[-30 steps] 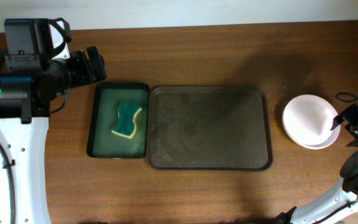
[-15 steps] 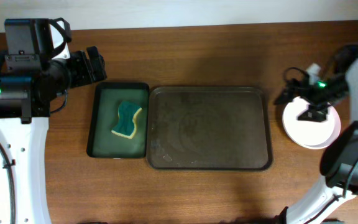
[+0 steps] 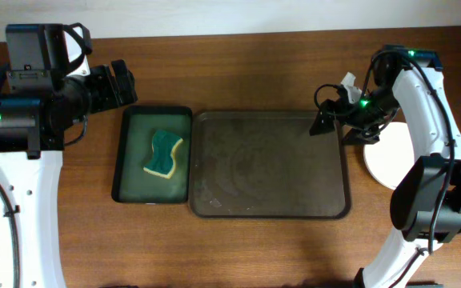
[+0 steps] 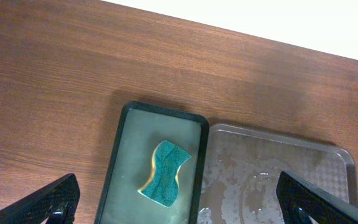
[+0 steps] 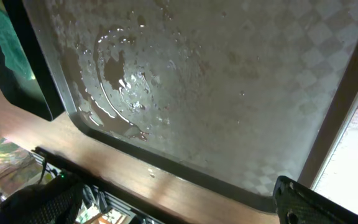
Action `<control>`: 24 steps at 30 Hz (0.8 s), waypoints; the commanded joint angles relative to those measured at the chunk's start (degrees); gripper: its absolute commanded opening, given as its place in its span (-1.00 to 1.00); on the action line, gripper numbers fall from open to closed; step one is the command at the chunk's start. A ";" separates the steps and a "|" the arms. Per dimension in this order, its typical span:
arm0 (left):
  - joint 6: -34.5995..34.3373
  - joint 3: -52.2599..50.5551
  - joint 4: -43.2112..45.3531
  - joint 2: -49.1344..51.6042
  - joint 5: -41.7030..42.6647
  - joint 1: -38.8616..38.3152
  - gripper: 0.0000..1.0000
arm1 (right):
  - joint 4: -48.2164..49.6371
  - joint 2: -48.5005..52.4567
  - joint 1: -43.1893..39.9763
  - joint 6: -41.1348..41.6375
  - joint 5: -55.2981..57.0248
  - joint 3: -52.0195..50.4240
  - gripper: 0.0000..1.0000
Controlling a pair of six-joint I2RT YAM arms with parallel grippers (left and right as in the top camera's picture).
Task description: Clean dirty plates on tray and stack at the side
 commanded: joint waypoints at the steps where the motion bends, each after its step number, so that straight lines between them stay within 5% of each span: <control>1: 0.92 -0.11 -0.04 -0.48 -0.46 0.13 0.99 | 0.96 -2.54 0.33 -0.48 -0.46 0.83 0.97; 11: 0.92 -0.11 -0.04 -0.48 -0.44 0.13 0.99 | 3.76 -29.77 9.94 -0.63 4.35 0.83 0.97; 19: 0.94 -0.11 -0.04 -0.48 -0.46 0.13 0.99 | 23.80 -58.14 17.05 -3.78 15.39 -1.42 0.97; 24: 0.92 -0.11 -0.04 -0.48 -0.44 0.13 0.99 | 36.76 -79.89 16.68 -8.59 15.41 -16.57 0.97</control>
